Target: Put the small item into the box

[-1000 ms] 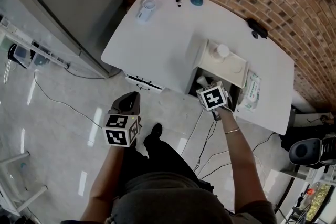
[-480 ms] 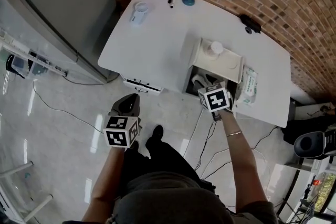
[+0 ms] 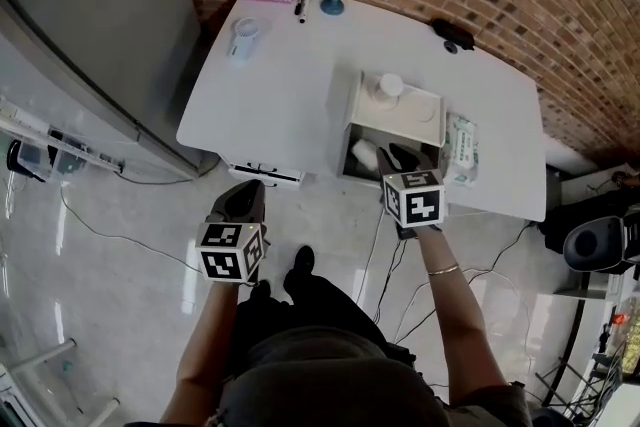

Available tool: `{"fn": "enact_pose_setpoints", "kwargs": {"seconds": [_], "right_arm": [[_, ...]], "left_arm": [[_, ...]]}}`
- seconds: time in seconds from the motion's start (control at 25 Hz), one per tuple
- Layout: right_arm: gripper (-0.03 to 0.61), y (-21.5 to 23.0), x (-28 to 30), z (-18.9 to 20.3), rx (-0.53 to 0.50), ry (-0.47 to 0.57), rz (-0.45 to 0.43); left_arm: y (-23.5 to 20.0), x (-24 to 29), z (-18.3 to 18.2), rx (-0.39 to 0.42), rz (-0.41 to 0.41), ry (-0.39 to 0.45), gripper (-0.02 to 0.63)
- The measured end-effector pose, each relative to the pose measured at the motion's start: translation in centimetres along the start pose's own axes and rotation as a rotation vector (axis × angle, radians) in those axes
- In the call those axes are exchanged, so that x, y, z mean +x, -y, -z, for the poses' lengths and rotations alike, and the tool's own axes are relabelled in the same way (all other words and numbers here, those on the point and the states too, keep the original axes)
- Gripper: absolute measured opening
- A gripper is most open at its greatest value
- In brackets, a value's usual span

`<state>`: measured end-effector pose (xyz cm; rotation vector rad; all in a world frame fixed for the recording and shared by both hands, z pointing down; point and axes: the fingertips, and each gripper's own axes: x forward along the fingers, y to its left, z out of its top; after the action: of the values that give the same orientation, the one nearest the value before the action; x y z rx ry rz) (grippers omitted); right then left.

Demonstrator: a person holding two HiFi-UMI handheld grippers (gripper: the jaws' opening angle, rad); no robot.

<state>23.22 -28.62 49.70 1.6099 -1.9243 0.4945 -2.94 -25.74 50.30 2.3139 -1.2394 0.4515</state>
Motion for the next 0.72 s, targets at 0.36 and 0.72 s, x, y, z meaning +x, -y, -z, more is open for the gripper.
{"fn": "enact_pose_setpoints", "kwargs": {"seconds": [0.36, 0.72], "right_arm": [[0.066, -0.1, -4.1, 0.9, 0.111, 0.079, 0.037], [0.006, -0.2, -7.5, 2.2, 0.174, 0.121, 0.074]], "left_arm": [[1.4, 0.8, -1.6, 0.057, 0.057, 0.015, 0.030], [4.1, 2.2, -2.3, 0.101, 0.127, 0.013, 0.031]]}}
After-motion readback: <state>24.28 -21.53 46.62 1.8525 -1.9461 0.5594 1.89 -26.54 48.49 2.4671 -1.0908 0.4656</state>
